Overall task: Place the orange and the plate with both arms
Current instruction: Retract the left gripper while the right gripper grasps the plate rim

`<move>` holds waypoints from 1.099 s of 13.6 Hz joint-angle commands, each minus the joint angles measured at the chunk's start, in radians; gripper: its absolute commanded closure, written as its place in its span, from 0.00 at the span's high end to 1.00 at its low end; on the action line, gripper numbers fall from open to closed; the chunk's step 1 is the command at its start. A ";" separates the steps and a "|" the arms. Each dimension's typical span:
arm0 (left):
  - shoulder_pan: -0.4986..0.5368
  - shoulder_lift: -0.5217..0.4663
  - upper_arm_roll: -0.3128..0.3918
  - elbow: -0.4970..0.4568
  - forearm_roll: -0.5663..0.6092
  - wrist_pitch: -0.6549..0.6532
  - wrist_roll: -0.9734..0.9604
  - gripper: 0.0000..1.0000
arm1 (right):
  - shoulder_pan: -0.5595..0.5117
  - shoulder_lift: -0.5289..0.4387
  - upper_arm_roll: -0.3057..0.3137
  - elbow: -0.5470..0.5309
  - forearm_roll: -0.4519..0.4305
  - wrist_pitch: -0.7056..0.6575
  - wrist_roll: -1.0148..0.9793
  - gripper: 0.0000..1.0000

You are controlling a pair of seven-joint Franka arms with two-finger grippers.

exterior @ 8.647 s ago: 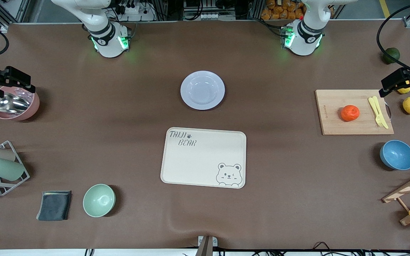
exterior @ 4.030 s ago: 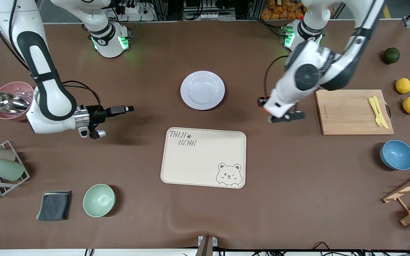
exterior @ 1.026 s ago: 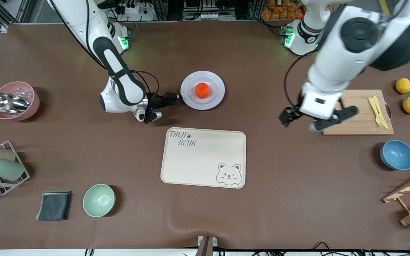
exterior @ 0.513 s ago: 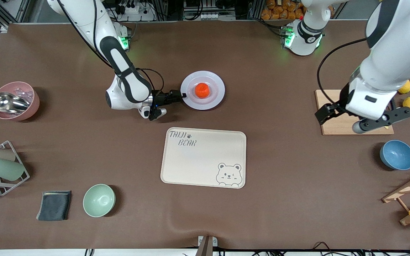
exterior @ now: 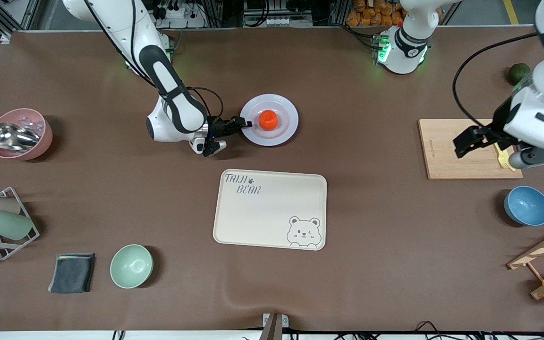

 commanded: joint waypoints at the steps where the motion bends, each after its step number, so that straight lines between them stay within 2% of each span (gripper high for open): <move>1: -0.151 -0.074 0.257 -0.007 -0.089 -0.040 0.164 1.00 | 0.034 -0.014 -0.004 -0.015 0.040 0.045 -0.035 0.31; 3: -0.195 -0.102 0.371 -0.011 -0.143 -0.071 0.269 1.00 | 0.036 -0.012 -0.004 -0.015 0.062 0.056 -0.067 0.14; 5: -0.196 -0.114 0.397 -0.020 -0.157 -0.091 0.322 1.00 | 0.036 -0.014 -0.004 -0.015 0.067 0.055 -0.071 0.02; 9: -0.196 -0.146 0.399 -0.063 -0.157 -0.102 0.355 1.00 | 0.034 -0.026 -0.001 -0.013 0.070 0.033 -0.068 0.00; 15: -0.219 -0.148 0.425 -0.057 -0.151 -0.102 0.350 1.00 | 0.019 -0.063 -0.001 -0.010 0.098 -0.031 -0.071 0.00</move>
